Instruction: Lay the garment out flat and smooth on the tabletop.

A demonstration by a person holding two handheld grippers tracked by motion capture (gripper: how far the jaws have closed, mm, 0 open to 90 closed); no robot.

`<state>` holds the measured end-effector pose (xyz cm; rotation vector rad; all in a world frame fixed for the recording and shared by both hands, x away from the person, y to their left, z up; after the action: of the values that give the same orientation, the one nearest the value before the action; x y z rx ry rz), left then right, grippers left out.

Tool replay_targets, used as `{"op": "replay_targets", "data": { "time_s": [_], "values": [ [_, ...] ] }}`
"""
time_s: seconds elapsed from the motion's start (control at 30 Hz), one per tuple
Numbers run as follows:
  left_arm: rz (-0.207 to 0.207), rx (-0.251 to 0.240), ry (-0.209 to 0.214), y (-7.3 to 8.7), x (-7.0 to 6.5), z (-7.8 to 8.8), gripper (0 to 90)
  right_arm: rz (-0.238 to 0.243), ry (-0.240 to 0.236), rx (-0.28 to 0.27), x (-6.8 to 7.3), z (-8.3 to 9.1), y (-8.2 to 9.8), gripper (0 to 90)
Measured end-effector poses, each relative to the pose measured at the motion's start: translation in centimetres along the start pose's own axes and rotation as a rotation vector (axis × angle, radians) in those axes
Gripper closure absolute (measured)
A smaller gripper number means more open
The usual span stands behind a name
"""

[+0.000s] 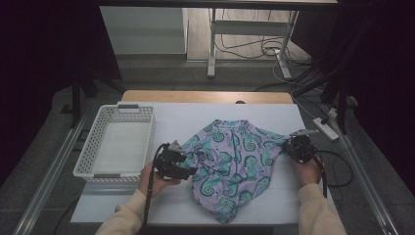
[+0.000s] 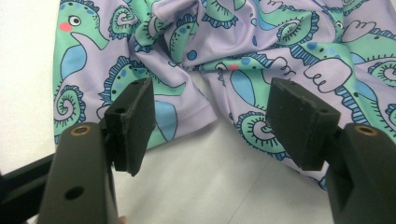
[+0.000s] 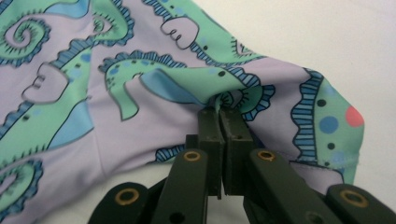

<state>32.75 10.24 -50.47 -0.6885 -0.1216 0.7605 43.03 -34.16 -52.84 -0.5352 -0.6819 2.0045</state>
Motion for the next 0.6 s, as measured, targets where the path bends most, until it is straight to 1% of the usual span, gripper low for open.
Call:
{"op": "replay_targets", "data": {
  "time_s": [0.07, 0.13, 0.17, 0.23, 0.3, 0.37, 0.43, 0.47, 0.5, 0.57, 0.6],
  "values": [
    [0.003, -0.002, 0.000, 0.0, 0.1, 0.0, 33.4, -0.002, -0.012, 0.003, 0.0, 0.5, 0.1, 88.2],
    [0.004, -0.001, 0.000, 0.0, 0.1, 0.0, 33.3, -0.011, -0.025, -0.011, -0.2, 1.5, 0.3, 88.3],
    [0.004, 0.000, 0.001, 0.0, 0.1, 0.0, 33.2, -0.013, -0.024, -0.017, -0.2, 2.1, 0.5, 88.3],
    [0.003, 0.000, 0.000, 0.0, 0.1, 0.0, 33.1, 0.006, -0.017, -0.021, -0.1, 3.4, 0.8, 88.3],
    [0.003, -0.002, -0.001, 0.0, 0.1, 0.0, 33.0, 0.021, -0.020, -0.018, 0.1, 4.4, 1.1, 88.2],
    [0.002, -0.004, 0.000, -0.1, 0.0, 0.1, 33.0, 0.010, -0.030, -0.018, 0.2, 5.1, 1.4, 88.2],
    [-0.001, -0.005, 0.001, -0.2, 0.0, 0.0, 33.0, -0.009, -0.039, -0.001, 0.3, 5.1, 1.7, 88.1],
    [-0.003, -0.004, 0.002, -0.2, 0.0, 0.0, 33.0, -0.009, -0.040, 0.008, 0.4, 5.0, 1.9, 88.0],
    [-0.004, -0.004, 0.004, -0.3, 0.0, -0.1, 33.0, -0.004, -0.035, 0.016, 0.4, 4.8, 2.0, 87.6],
    [-0.006, -0.002, 0.005, -0.3, 0.0, -0.1, 32.9, -0.013, -0.025, 0.027, 0.4, 4.6, 2.2, 86.2],
    [-0.007, -0.001, 0.005, -0.3, 0.0, -0.1, 32.9, -0.015, -0.014, 0.022, 0.4, 4.6, 2.2, 82.9]
  ]
}}
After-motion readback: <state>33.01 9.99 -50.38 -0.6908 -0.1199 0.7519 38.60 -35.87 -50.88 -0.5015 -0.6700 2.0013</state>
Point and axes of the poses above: each handheld gripper's, and its own axes: z roughly backward along the jaws, y roughly out of its underside, x roughly to its left, the point moved 1 cm from there along -z, roughly forward along the jaws, and after that the axes turned 2 degrees about x, right-handed, at the moved point
